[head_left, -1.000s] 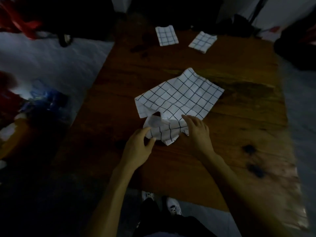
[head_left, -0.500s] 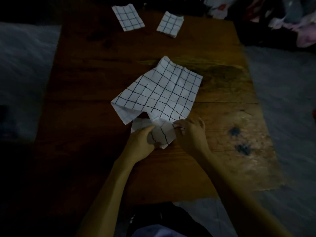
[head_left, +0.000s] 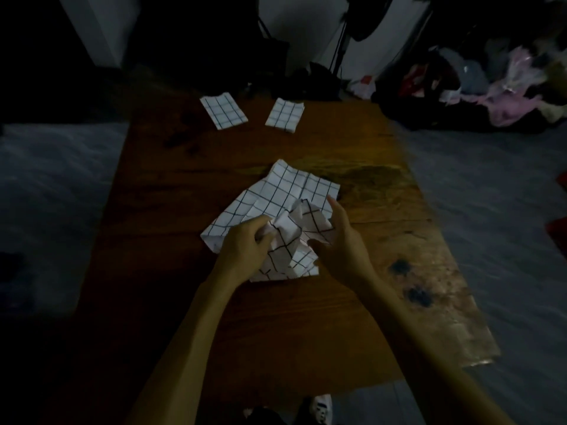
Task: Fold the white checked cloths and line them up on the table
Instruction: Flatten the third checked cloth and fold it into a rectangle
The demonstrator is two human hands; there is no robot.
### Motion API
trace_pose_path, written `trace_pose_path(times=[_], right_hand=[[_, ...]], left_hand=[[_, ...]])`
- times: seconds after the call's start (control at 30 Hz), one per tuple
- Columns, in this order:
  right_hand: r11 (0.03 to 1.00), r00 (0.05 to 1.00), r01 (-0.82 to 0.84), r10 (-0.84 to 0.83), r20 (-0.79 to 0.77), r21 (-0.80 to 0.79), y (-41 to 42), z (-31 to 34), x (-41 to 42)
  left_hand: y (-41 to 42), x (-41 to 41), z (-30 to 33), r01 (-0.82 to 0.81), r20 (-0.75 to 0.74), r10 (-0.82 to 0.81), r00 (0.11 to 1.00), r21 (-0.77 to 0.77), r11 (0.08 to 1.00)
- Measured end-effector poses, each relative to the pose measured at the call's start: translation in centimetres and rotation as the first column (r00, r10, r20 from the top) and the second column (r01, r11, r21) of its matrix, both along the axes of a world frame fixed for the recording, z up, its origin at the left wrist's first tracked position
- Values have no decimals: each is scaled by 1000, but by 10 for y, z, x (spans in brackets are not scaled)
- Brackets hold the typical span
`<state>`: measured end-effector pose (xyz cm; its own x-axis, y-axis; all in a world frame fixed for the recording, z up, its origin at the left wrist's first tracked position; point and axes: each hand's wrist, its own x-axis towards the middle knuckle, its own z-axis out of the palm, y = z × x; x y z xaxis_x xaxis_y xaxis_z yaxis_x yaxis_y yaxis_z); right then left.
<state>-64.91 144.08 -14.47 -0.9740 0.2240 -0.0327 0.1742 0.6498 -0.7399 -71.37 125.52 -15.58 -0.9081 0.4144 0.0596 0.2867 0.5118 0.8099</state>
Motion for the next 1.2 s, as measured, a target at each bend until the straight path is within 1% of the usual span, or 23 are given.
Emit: trace_pose_path(times=[0.13, 0.27, 0.37, 0.43, 0.53, 0.57, 0.63, 0.7, 0.73, 0.83, 0.9, 0.97, 1.0, 1.07, 1.13, 1.2], right_hand=[[995, 996, 56, -62, -71, -79, 13, 21, -9], [985, 980, 76, -103, -172, -157, 31, 46, -23], [982, 956, 47, -96, -277, -180, 47, 66, -31], [978, 936, 25, -96, -338, -209, 57, 79, -36], [967, 902, -43, -71, -426, -253, 70, 97, -44], [964, 893, -75, -49, -448, -256, 73, 103, -46], [957, 885, -142, 9, -465, -251, 75, 114, -49], [942, 889, -221, 89, -449, -251, 71, 123, -50], [935, 886, -265, 139, -443, -235, 69, 127, -50], [925, 829, -364, 268, -492, -111, 66, 137, -47], [915, 806, -392, 291, -516, -96, 68, 140, -45], [903, 829, -400, 283, -482, -158, 74, 139, -45], [909, 850, -388, 289, -440, -152, 77, 136, -46], [939, 899, -343, 318, -303, -32, 86, 124, -51], [958, 941, -264, 281, -186, 110, 97, 114, -55], [953, 958, -183, 228, -176, 240, 107, 113, -58]], left_hand=[[-4, -4, 28, -70, -87, 66, 994, -45, 997], [-7, -3, 56, -213, -158, 191, 969, -137, 967], [-6, -1, 76, -331, -232, 287, 929, -179, 927], [-4, 1, 86, -427, -290, 362, 886, -205, 881], [3, 3, 98, -505, -357, 408, 840, -244, 828], [8, 3, 103, -496, -350, 397, 848, -260, 829], [23, 1, 114, -413, -325, 323, 889, -262, 872], [46, 4, 129, -295, -294, 229, 928, -204, 934], [59, 6, 138, -259, -303, 200, 932, -166, 952], [90, 10, 166, -258, -385, 198, 901, -108, 960], [100, 8, 179, -244, -497, 167, 851, -92, 965], [102, 3, 185, -216, -537, 165, 827, -34, 976], [103, 2, 187, -207, -531, 178, 828, 5, 978], [100, -1, 188, -215, -509, 222, 832, 73, 974], [93, -3, 190, -249, -503, 265, 823, 100, 963], [86, -4, 192, -247, -514, 248, 821, 71, 966]])
